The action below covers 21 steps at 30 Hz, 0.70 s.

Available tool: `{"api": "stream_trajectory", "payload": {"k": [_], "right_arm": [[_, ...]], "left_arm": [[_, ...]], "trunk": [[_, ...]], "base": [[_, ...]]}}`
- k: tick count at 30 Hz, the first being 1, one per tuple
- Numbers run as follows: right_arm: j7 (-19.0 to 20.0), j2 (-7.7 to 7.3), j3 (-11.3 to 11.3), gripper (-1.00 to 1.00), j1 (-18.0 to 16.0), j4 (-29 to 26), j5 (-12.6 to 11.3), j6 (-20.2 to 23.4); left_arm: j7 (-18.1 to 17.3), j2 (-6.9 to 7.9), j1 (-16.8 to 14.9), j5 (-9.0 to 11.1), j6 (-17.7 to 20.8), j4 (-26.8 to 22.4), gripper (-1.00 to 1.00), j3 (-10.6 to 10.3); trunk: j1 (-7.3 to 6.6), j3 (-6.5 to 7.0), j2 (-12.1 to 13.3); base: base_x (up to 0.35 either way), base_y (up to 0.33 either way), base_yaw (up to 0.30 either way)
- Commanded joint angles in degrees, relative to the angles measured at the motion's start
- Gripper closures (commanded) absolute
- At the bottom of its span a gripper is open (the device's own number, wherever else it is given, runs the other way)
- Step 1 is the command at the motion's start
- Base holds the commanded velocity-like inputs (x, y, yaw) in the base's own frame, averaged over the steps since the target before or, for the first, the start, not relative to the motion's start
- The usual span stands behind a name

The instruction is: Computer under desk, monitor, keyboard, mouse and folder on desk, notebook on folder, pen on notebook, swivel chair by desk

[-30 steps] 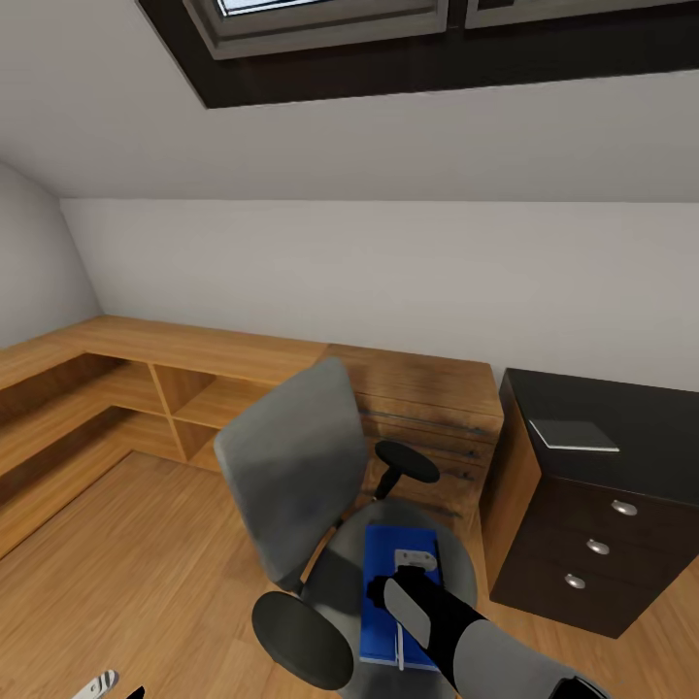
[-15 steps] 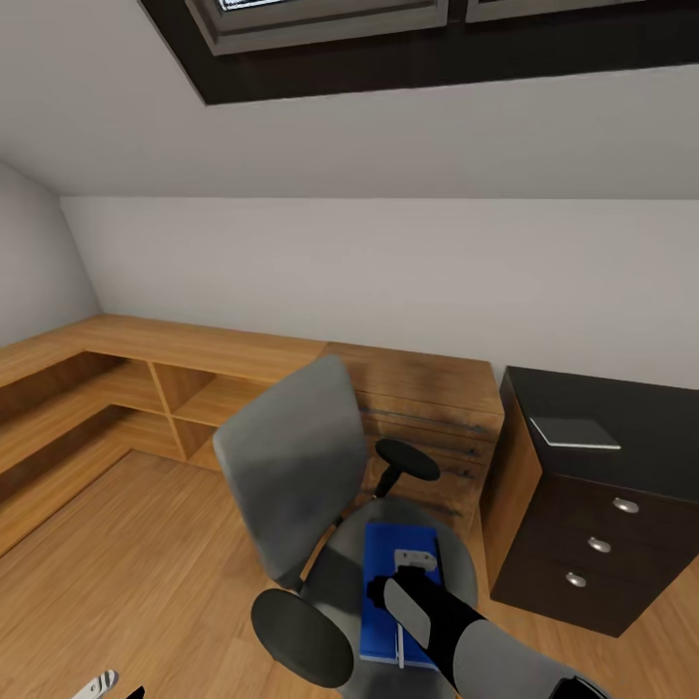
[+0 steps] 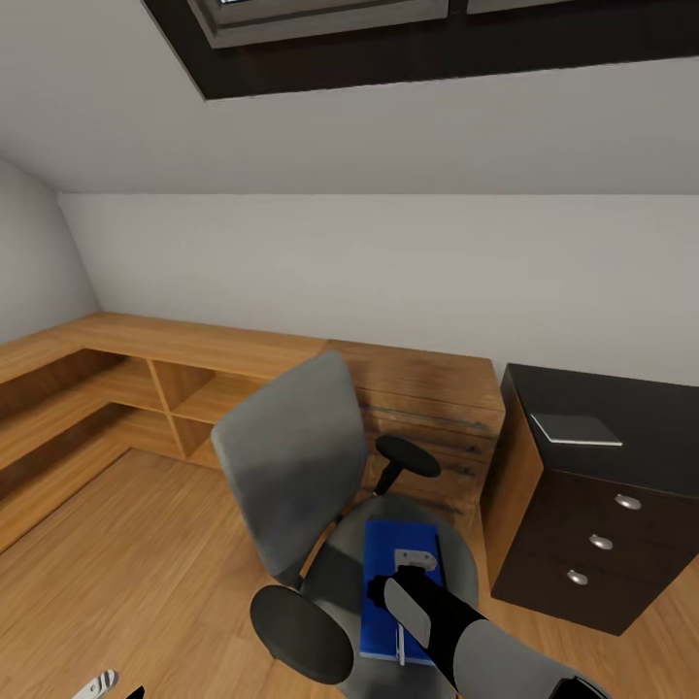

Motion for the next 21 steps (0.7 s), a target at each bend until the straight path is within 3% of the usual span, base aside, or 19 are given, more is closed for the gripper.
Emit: {"api": "stream_trajectory", "payload": {"k": [1,11,21], "right_arm": [[-0.38,-0.04,0.34,-1.0,-0.05,-0.08,-0.31,0.24],[-0.38,-0.06,0.31,-1.0,-0.07,-0.16,-0.34,0.24],[-0.38,-0.07,0.33,-1.0,-0.05,-0.16,-0.34,0.24]], "left_arm": [[0.06,0.0,-0.01,0.54,0.36,-0.1,-1.0,0.08],[0.1,0.0,-0.01,0.6,0.36,-0.1,-1.0,0.09],[0.1,0.0,-0.01,0.63,0.36,-0.1,-1.0,0.14]], "trunk": [[0.0,-0.06,-0.03],[1.98,-1.67,-3.64],[1.98,-1.67,-3.64]], "base": [[0.0,0.0,0.0],[0.0,0.0,0.0],[0.0,0.0,0.0]]}}
